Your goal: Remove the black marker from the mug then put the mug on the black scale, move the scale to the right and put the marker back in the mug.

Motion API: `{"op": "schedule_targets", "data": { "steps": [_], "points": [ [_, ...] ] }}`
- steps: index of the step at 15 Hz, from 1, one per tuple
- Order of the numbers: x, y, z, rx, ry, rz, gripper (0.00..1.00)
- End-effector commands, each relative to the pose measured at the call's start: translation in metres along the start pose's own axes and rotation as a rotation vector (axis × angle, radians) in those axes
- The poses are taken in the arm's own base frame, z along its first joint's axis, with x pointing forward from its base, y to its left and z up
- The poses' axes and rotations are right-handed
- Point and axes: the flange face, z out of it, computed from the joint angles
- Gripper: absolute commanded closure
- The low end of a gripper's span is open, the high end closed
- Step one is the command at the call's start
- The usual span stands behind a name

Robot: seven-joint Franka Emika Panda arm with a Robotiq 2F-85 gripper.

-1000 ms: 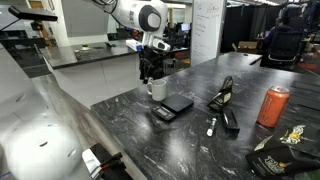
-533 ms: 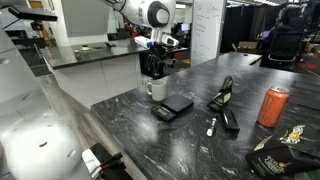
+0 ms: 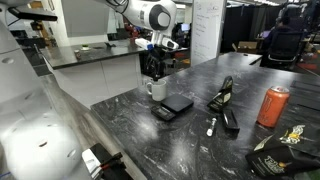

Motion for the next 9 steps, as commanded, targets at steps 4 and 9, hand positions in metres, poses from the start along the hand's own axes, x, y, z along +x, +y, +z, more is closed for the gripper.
{"op": "schedule_targets", "data": {
  "steps": [4,9],
  "points": [
    [0.0189,-0.0035,0.0148,0.0,-0.06,-0.006,0.26],
    [0.0231,-0.0052,0.0183,-0.004,-0.073,0.001,0.64]
  ]
}}
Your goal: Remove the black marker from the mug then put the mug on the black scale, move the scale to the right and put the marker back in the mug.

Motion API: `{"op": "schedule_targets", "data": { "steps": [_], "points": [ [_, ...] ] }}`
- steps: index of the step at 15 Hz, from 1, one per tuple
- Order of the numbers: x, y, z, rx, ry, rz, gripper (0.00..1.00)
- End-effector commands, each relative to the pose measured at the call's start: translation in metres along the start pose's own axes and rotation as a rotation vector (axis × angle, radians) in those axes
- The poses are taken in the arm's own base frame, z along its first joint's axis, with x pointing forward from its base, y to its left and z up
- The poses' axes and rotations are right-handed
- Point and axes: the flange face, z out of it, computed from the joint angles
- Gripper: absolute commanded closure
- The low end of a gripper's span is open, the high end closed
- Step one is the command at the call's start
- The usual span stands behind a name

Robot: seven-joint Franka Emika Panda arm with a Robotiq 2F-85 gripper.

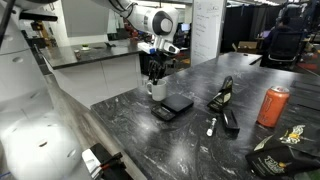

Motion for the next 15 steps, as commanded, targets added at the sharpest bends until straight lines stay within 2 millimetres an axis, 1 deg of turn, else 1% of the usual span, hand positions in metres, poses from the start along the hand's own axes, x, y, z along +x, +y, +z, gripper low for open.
{"op": "schedule_targets", "data": {
  "steps": [1,5,7,9,10,13,15],
  "points": [
    [0.008,-0.002,0.0,0.007,-0.038,-0.005,0.72],
    [0.008,-0.003,0.001,-0.003,-0.062,0.005,1.0],
    [0.008,-0.003,0.0,-0.002,-0.068,0.01,1.0],
    [0.006,-0.003,-0.002,0.002,-0.072,0.012,0.97],
    [0.001,-0.005,-0.007,0.002,-0.074,0.013,0.97],
    [-0.016,-0.014,-0.032,0.009,-0.071,0.0,0.97],
    [-0.031,-0.021,-0.056,0.011,-0.05,-0.004,0.97]
  ]
}}
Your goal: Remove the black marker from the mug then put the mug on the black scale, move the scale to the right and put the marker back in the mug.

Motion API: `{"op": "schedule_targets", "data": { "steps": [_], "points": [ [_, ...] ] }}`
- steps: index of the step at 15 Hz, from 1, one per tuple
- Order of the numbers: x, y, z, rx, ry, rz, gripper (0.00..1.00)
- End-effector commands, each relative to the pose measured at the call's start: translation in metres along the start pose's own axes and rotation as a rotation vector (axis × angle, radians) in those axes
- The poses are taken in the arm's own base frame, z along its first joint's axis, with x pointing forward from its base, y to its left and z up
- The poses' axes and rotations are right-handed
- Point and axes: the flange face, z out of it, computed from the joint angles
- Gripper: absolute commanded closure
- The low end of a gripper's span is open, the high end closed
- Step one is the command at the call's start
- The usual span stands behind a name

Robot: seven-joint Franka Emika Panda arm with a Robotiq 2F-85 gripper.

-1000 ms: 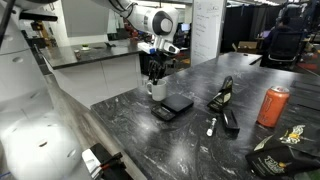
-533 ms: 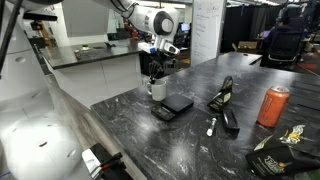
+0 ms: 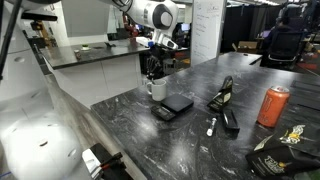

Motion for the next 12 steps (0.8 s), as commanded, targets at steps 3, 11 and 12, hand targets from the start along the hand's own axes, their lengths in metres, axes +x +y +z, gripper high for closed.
{"op": "schedule_targets", "data": {
  "steps": [3,11,12],
  "points": [
    [-0.054,-0.022,-0.07,0.007,0.092,-0.01,0.97],
    [-0.105,-0.043,-0.059,-0.006,0.034,-0.168,0.97],
    [-0.098,-0.045,-0.045,-0.012,0.008,-0.191,0.97]
  ]
}}
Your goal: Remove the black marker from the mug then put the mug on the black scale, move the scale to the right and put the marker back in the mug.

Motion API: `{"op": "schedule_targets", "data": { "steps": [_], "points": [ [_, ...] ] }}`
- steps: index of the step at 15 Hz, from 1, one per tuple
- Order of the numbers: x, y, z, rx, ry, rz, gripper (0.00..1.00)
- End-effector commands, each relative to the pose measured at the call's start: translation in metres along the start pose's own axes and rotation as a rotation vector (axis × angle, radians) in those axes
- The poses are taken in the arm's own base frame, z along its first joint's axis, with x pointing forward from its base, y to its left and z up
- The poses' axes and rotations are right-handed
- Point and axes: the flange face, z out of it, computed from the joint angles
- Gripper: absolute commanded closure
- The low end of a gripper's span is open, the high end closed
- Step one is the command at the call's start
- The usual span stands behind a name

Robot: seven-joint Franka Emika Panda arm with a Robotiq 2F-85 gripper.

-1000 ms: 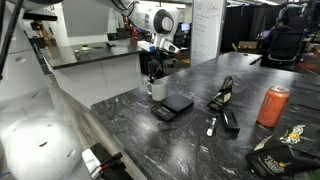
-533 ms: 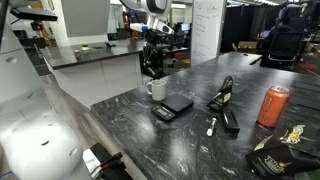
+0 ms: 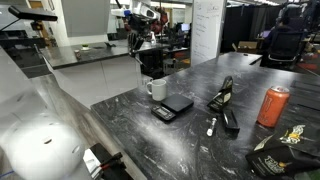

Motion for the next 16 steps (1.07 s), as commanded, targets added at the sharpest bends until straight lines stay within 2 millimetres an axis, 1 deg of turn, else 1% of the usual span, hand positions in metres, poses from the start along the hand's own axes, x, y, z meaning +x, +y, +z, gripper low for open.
{"op": "schedule_targets", "data": {
  "steps": [1,4,6,8,10,11,12,13,16],
  "points": [
    [0.015,0.002,0.048,-0.008,-0.105,-0.08,0.97],
    [0.037,0.006,0.1,-0.038,-0.196,-0.133,0.97],
    [0.049,0.005,0.132,-0.056,-0.253,-0.161,0.97],
    [0.058,0.005,0.155,-0.071,-0.304,-0.181,0.97],
    [0.066,0.003,0.172,-0.082,-0.346,-0.197,0.97],
    [0.067,0.003,0.176,-0.092,-0.362,-0.205,0.78],
    [0.067,0.002,0.177,-0.095,-0.37,-0.209,0.63],
    [0.068,0.003,0.179,-0.099,-0.381,-0.203,0.58],
    [0.071,0.006,0.182,-0.107,-0.387,-0.162,0.35]
  ]
}}
